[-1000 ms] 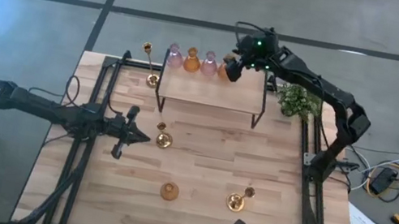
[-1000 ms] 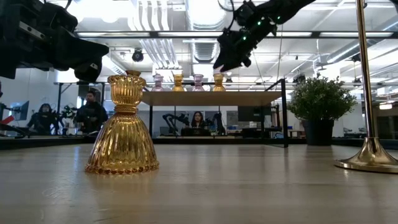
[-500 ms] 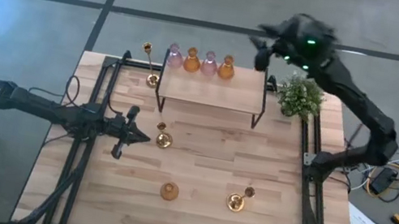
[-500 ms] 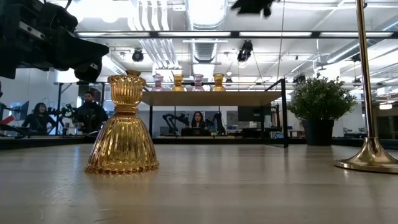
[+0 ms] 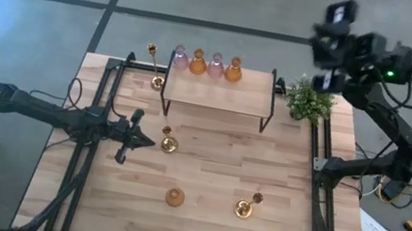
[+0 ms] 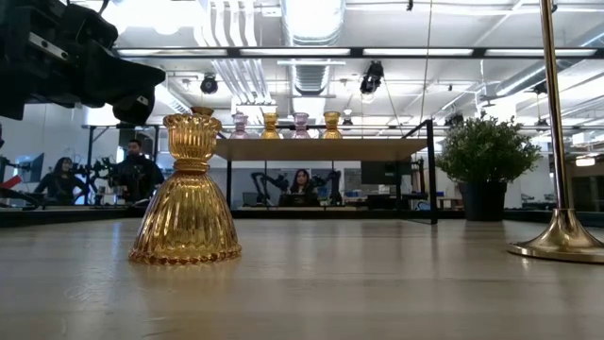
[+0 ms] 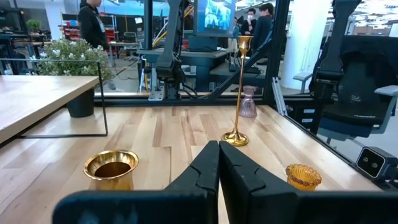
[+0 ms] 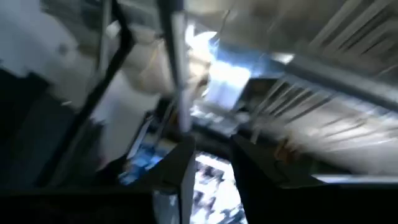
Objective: Pick & Place candle stick holders
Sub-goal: Put the purple glass candle holder on the shelf aligned with the other glass candle holders
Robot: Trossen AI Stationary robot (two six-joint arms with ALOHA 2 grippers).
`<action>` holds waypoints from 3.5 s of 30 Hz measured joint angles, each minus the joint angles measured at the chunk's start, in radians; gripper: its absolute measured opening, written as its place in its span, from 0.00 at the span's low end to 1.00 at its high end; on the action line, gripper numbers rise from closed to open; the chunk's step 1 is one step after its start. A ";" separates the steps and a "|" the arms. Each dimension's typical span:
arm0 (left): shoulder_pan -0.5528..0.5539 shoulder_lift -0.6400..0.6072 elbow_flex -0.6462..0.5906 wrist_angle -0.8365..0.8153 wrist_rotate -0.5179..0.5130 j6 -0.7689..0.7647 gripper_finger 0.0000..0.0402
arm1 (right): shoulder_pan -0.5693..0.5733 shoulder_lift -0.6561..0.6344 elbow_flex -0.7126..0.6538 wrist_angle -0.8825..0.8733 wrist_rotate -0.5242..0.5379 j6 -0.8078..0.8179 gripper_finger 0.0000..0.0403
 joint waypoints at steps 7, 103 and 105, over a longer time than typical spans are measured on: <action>0.000 0.000 0.000 0.000 0.000 0.000 0.03 | 0.206 0.041 -0.003 -0.590 -0.119 -0.048 0.05; 0.000 0.000 0.000 0.000 0.000 0.000 0.03 | 1.547 0.104 -0.671 -1.401 0.459 1.040 0.02; 0.000 0.000 0.000 0.000 0.000 0.000 0.03 | 1.546 0.094 -0.682 -1.400 0.460 1.041 0.02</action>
